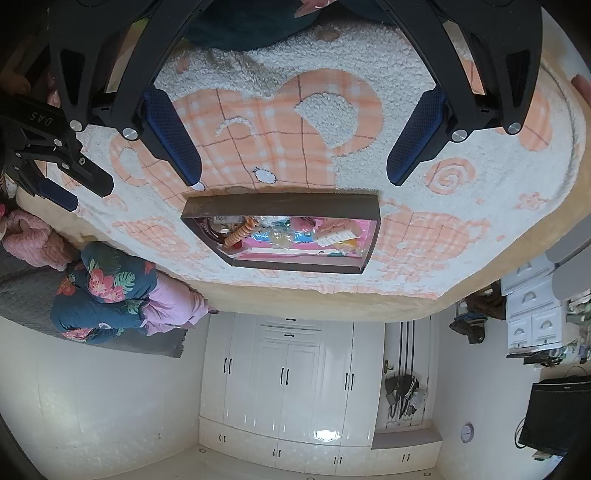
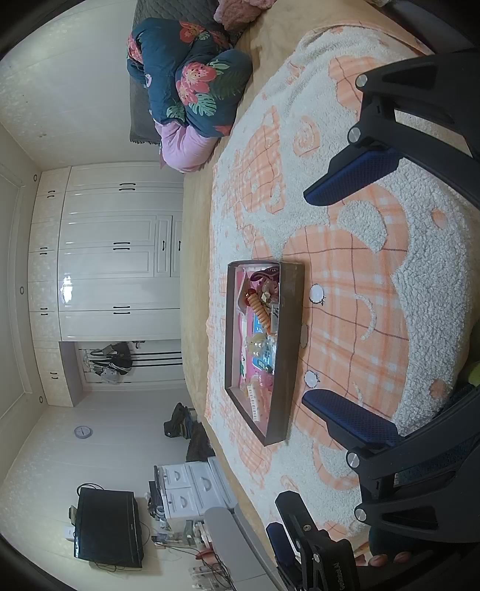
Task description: Organize jewelry
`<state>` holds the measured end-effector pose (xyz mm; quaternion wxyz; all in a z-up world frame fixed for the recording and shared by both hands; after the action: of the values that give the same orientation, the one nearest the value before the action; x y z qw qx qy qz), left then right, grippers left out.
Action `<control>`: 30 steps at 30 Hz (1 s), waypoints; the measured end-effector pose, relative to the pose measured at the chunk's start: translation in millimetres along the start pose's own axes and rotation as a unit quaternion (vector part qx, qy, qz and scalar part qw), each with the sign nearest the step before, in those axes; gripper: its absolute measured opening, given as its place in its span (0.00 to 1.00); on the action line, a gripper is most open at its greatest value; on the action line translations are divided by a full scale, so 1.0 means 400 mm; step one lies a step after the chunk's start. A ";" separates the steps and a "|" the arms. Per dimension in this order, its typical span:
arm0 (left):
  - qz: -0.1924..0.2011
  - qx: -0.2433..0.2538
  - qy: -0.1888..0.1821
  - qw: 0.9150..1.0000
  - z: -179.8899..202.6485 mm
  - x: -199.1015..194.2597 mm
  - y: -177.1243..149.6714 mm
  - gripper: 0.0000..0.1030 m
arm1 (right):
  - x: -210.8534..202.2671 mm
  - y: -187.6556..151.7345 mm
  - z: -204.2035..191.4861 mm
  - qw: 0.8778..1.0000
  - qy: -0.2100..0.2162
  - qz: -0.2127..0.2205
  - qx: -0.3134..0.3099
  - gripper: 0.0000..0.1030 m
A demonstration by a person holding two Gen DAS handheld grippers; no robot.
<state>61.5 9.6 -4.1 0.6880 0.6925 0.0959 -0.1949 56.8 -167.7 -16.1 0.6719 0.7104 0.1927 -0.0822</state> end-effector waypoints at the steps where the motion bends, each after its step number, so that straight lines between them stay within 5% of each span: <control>1: -0.001 -0.001 0.000 1.000 -0.001 0.000 0.000 0.89 | 0.000 0.000 -0.001 1.000 0.000 0.000 0.000 0.94; 22: 0.001 -0.018 0.027 0.999 -0.016 -0.004 0.006 0.89 | 0.005 0.006 0.015 1.000 -0.005 -0.004 0.005 0.94; 30: -0.046 -0.083 0.054 0.994 -0.156 0.090 0.057 0.89 | 0.138 0.075 0.145 0.996 -0.052 -0.039 0.057 0.94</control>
<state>111.8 65.7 0.8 0.7273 0.6374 0.1805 -0.1794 126.7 -216.7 -14.1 0.6359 0.7342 0.1801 -0.1556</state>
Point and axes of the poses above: each gripper's, at about its wrist camera, not at the fingertips, and x roughly the way its jaws point, z to its right, y to its top, the point moved 1 cm from there along x, roughly the way its jaws point, and after that the axes turned 4 degrees about x, right-handed, at the moved point
